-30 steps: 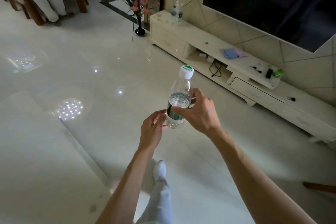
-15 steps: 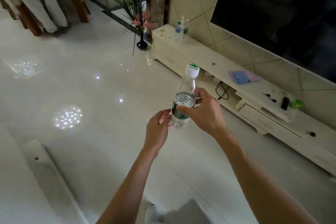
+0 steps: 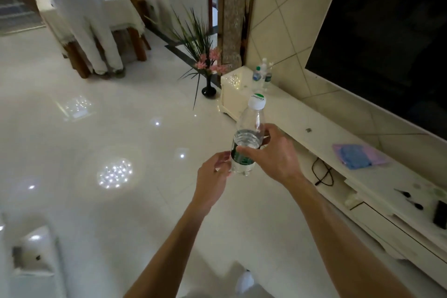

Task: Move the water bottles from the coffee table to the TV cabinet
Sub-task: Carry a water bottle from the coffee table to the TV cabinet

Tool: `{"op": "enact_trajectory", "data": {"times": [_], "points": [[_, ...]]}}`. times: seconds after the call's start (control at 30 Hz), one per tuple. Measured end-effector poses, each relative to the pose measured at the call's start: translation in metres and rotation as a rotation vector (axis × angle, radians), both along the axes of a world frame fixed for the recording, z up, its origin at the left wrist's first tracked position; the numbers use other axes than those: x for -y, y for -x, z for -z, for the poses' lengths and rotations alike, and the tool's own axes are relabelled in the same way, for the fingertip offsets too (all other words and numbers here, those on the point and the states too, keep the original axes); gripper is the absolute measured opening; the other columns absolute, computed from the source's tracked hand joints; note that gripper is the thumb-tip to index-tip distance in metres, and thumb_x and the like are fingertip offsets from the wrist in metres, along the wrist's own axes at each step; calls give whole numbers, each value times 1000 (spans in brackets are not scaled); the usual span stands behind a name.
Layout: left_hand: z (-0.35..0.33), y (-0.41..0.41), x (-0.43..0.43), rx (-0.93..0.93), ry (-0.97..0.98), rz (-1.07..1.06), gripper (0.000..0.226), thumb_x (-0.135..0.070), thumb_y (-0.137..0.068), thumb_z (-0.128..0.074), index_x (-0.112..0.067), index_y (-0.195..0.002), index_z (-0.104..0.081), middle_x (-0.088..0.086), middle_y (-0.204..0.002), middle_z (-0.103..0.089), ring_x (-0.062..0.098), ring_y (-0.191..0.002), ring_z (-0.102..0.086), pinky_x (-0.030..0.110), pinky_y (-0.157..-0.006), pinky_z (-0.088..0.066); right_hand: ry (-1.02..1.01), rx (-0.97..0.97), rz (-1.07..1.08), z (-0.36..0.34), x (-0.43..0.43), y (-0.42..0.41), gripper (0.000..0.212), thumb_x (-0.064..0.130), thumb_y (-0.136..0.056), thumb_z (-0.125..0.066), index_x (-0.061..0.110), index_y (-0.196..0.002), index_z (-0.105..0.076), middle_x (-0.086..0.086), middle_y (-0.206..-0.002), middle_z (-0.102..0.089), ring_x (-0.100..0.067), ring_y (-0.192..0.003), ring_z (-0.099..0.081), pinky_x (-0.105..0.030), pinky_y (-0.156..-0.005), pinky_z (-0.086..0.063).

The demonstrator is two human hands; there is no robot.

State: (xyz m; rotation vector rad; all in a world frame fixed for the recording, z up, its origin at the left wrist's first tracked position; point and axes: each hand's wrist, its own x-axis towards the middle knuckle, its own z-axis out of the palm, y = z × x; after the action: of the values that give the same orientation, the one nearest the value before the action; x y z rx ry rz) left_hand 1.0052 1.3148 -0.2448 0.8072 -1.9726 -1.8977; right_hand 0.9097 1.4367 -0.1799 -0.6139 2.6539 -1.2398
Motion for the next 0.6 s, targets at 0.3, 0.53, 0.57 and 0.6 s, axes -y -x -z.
{"op": "enact_trajectory", "data": {"times": [0.3,0.53,0.57,0.6], "points": [[-10,148,48,12,103,13,32,-7,-95,-52,-10,-124,-65,5,-118,-69,21,-107,-66,43,-94,-56,37,12,-13,-9,47,153,75,51,-65,-82,24,-128,-50,11,-107,-60,-7,-90,-61,-32,-84,-54],[8,248,121,31,109,76,34,-10,-96,-51,-11,-127,-64,4,-120,-69,20,-108,-65,44,-95,-56,25,13,22,8,119,248,79,51,-65,-82,23,-130,-49,9,-113,-60,-12,-101,-61,-35,-90,-54],[8,264,135,31,110,91,34,-10,-96,-50,-11,-127,-64,4,-120,-69,19,-108,-66,44,-94,-56,24,13,33,10,132,263,79,51,-65,-82,23,-131,-49,7,-115,-61,-13,-102,-61,-35,-90,-54],[8,280,150,33,110,110,35,-10,-96,-50,-11,-128,-63,4,-121,-69,19,-108,-65,43,-95,-56,21,17,48,12,146,278,79,50,-66,-83,22,-131,-49,6,-117,-62,-13,-103,-61,-34,-90,-54]]}}
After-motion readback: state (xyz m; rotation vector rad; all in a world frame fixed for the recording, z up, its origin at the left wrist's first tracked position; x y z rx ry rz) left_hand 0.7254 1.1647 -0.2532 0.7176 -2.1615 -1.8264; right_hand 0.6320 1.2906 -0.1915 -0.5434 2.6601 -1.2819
